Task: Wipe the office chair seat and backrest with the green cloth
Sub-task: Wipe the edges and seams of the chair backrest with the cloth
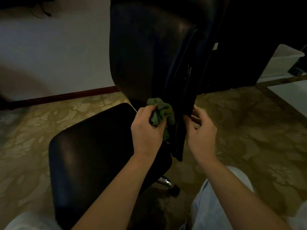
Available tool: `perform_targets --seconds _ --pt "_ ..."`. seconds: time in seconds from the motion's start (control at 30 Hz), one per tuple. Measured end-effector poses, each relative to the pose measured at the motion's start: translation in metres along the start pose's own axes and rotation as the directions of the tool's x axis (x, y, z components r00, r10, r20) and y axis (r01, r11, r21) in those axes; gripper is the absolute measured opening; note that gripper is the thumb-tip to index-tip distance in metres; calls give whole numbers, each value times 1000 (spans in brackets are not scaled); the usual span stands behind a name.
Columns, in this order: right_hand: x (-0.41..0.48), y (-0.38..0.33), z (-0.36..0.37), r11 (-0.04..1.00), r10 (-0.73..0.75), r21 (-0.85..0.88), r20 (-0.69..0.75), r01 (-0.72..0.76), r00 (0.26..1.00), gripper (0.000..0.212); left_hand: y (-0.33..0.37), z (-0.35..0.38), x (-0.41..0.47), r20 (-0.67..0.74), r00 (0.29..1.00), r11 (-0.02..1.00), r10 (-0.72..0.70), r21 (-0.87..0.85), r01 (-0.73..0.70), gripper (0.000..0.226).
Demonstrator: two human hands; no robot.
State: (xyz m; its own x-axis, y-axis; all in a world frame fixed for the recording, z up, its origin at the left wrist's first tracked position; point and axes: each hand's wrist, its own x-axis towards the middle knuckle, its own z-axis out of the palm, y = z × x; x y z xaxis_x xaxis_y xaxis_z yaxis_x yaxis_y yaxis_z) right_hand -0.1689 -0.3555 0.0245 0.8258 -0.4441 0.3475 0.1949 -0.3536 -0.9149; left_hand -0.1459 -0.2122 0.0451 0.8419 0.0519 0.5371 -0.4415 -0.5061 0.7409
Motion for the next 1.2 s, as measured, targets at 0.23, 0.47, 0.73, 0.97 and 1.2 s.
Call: perform_targets --seconds 0.23,0.47,0.73,0.97,1.2 --pt "1 2 0 999 -38 -32 1 38 999 34 -20 -4 -22 146 970 981 -194 10 195 29" --pt "0 5 2 998 -54 -24 -15 54 998 34 -24 -25 -34 168 950 958 -263 -66 277 26" --pt "2 4 1 998 -54 -41 -9 54 998 34 -9 -7 -11 94 980 980 -177 -77 184 28" --pt "1 3 1 997 -69 -43 -16 69 997 32 -26 3 -26 125 980 987 -155 65 148 34" --pt "1 5 0 997 -70 -29 -7 70 998 34 -43 -19 -49 182 927 944 -328 38 327 25"
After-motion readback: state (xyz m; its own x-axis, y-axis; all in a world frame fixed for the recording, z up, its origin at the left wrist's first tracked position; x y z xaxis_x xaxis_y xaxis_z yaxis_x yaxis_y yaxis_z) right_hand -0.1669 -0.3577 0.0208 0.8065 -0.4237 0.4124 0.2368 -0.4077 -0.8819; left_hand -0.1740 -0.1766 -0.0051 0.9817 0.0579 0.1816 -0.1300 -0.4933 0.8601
